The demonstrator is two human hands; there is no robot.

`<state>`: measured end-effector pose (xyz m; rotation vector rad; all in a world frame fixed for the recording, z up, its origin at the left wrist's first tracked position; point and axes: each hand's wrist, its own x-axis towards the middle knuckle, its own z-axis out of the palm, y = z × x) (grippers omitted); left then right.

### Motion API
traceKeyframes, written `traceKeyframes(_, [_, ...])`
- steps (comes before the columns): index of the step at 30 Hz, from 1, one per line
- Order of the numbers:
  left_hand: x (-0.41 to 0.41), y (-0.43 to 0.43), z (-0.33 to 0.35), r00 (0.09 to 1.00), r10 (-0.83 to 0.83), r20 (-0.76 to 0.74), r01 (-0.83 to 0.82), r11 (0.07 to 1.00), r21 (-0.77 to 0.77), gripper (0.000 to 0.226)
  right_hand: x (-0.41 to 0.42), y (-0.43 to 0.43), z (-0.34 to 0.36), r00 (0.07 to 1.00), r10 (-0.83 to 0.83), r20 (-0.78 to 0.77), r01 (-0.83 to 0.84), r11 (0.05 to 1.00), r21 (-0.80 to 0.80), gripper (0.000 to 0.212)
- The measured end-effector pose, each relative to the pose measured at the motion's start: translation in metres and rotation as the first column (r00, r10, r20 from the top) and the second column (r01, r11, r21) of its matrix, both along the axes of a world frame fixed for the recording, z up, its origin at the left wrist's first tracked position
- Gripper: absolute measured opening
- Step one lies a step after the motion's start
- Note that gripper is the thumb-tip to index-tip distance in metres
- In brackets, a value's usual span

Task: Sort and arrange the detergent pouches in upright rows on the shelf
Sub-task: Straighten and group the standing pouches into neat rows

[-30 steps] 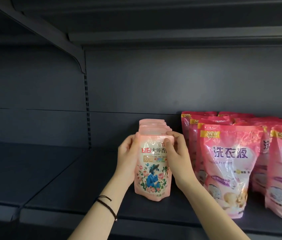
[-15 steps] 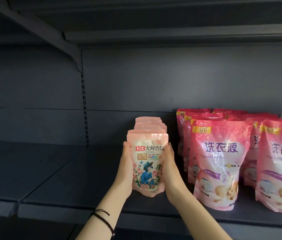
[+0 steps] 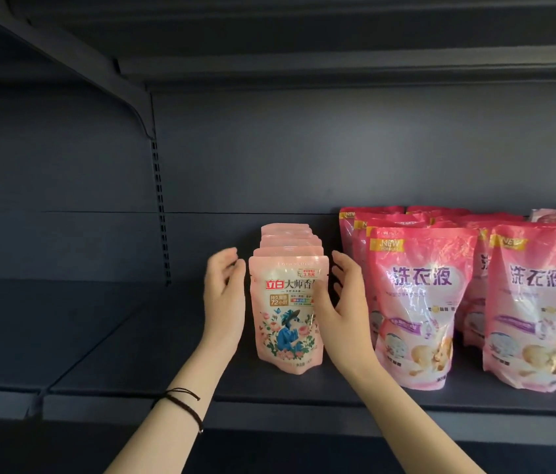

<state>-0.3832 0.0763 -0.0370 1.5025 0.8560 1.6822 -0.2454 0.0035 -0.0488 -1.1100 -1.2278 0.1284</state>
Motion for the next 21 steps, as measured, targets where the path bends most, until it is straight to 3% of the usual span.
traceKeyframes(3, [-0.008,-0.005,0.023,0.959,0.190,-0.210,-0.115,0.939,0.324,0.017,0.004,-0.014,0.015,0.954,-0.178,0.241,0.168,0.984,0.062,0.039])
traceKeyframes(6, [-0.006,-0.012,0.055,0.816,0.273,-0.510,0.031,0.860,0.510,0.024,0.011,-0.030,0.039,0.874,-0.253,0.414,0.241,0.967,0.081,0.030])
traceKeyframes(9, [0.006,-0.020,0.081,0.648,0.303,-0.699,0.212,0.810,0.547,0.031,0.027,-0.049,0.069,0.761,-0.309,0.571,0.320,0.944,0.085,0.023])
traceKeyframes(11, [0.021,-0.025,0.091,0.571,0.301,-0.764,0.288,0.798,0.530,0.032,0.047,-0.062,0.086,0.644,-0.372,0.668,0.425,0.901,0.092,0.021])
traceKeyframes(14, [0.050,-0.035,0.097,0.528,0.248,-0.812,0.350,0.808,0.474,0.042,0.083,-0.078,0.102,0.492,-0.405,0.771,0.582,0.811,0.055,0.029])
traceKeyframes(18, [0.086,-0.043,0.097,0.527,0.229,-0.818,0.360,0.812,0.459,0.039,0.127,-0.086,0.105,0.398,-0.369,0.840,0.697,0.717,-0.015,0.040])
traceKeyframes(21, [0.102,-0.045,0.096,0.528,0.291,-0.797,0.319,0.802,0.504,0.030,0.153,-0.086,0.101,0.318,-0.373,0.871,0.719,0.694,0.034,0.036])
